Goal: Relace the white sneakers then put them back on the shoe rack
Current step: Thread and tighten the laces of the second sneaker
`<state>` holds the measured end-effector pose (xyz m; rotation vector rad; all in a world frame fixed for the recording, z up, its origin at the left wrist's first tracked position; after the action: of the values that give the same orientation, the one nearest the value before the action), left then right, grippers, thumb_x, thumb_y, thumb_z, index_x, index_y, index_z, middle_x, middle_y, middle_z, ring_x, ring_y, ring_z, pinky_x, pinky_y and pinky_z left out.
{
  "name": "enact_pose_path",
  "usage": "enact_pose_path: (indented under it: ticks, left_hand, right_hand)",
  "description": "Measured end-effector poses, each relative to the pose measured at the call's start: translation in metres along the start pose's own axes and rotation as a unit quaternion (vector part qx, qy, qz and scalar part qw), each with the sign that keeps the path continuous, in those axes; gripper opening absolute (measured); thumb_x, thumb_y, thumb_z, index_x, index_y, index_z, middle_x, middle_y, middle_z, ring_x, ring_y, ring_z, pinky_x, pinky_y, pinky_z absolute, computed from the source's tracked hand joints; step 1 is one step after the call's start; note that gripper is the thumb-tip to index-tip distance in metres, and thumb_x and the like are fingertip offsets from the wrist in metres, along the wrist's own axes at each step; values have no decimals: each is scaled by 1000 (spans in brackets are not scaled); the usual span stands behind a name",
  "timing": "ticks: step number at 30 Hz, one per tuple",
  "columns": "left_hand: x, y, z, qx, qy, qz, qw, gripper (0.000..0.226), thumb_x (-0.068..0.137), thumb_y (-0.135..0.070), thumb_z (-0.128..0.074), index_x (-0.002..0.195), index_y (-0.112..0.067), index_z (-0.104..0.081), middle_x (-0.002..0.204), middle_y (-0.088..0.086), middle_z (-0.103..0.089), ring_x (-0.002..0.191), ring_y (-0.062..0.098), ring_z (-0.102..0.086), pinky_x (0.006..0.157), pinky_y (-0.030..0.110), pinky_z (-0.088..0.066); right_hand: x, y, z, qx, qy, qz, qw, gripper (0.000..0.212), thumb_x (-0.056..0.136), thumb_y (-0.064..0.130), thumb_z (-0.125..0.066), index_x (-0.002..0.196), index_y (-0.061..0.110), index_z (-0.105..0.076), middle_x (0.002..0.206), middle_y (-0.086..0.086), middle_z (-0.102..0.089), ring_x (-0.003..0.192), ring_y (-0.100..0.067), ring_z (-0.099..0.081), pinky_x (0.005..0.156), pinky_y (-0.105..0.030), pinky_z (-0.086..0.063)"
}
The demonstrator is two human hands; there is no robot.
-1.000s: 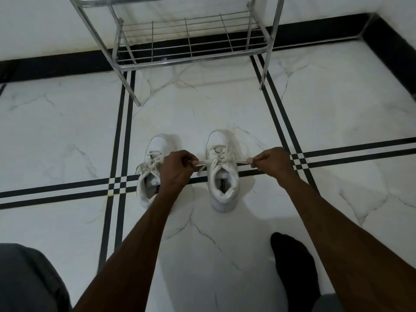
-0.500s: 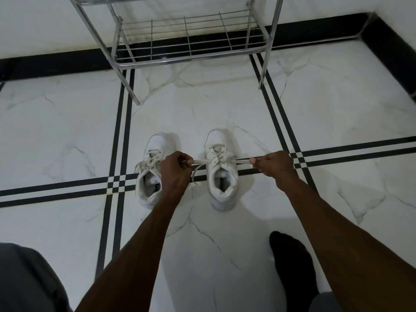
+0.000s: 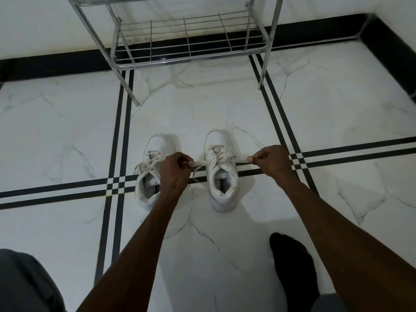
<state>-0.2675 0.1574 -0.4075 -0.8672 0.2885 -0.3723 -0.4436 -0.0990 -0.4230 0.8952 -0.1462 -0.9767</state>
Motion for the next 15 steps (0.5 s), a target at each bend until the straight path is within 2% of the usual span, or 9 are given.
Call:
enact_pose_path:
  ticks: [2,4,6,7,9,11,13,15]
  left_hand:
    - [2,-7,-1,36,9,-30,999,13,91,-3,-69,99,-9,-77,95,6,-78,79,10,-67,68,8,-46]
    - [0,-14,-10,47,47,-58,996,24,94,-9,-69,118,-11,-72,116,4,-73,102,16,-66,82,21,-49]
    - [-6,-21,-27,11,125,-67,990,38,97,-2,-64,134,-9,-64,128,3,-67,111,17,-65,89,26,-55]
    - [-9,-24,-35,10,159,-81,984,42,97,1,-62,137,-11,-62,130,7,-68,111,20,-68,91,35,-61]
    - [-6,-17,-45,75,162,-111,978,45,90,-8,-58,133,-19,-67,122,13,-73,109,28,-72,90,52,-62]
    - [3,2,-56,116,145,-109,977,43,84,-24,-56,123,-21,-73,114,19,-73,108,39,-71,90,55,-60]
    - [-4,-9,-51,143,129,-103,976,31,89,-25,-65,116,-20,-78,104,18,-75,101,40,-69,86,43,-57]
    - [-9,-22,-42,205,81,-149,964,20,94,-21,-70,110,-21,-81,91,9,-77,92,35,-66,78,34,-45]
  right_hand:
    - [-1,7,-1,2,27,24,999,24,74,24,-87,89,8,-77,93,-6,-76,92,-25,-71,79,-35,-57]
    - [-6,18,-8,16,62,64,996,38,77,21,-84,112,13,-70,114,0,-69,100,-20,-64,77,-28,-51]
    - [-14,35,-21,17,108,134,985,52,84,17,-79,132,17,-62,132,0,-61,115,-17,-57,90,-23,-44]
    - [-17,41,-29,3,129,171,977,52,87,13,-76,136,16,-60,136,-2,-61,121,-16,-56,96,-19,-41]
    - [-23,47,-41,-22,151,217,964,42,90,7,-70,131,12,-65,131,-8,-66,118,-16,-61,96,-13,-43]
    - [-27,49,-42,-51,117,242,962,23,92,8,-66,113,6,-74,112,-11,-74,103,-23,-69,90,-27,-52]
    - [-30,48,-41,-88,64,256,961,13,93,14,-63,94,8,-75,90,-8,-75,84,-22,-68,79,-42,-56]
    - [-32,48,-41,-132,37,249,959,12,94,17,-62,86,13,-70,80,-2,-72,77,-20,-65,73,-44,-55]
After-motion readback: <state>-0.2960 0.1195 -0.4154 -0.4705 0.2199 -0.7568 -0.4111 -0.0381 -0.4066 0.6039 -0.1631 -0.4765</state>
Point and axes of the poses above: each hand's wrist, its own x-axis towards the middle knuckle, its own z-axis out of the back of the hand, y = z × x, the point moved 8 cm from there along x, towards the middle knuckle
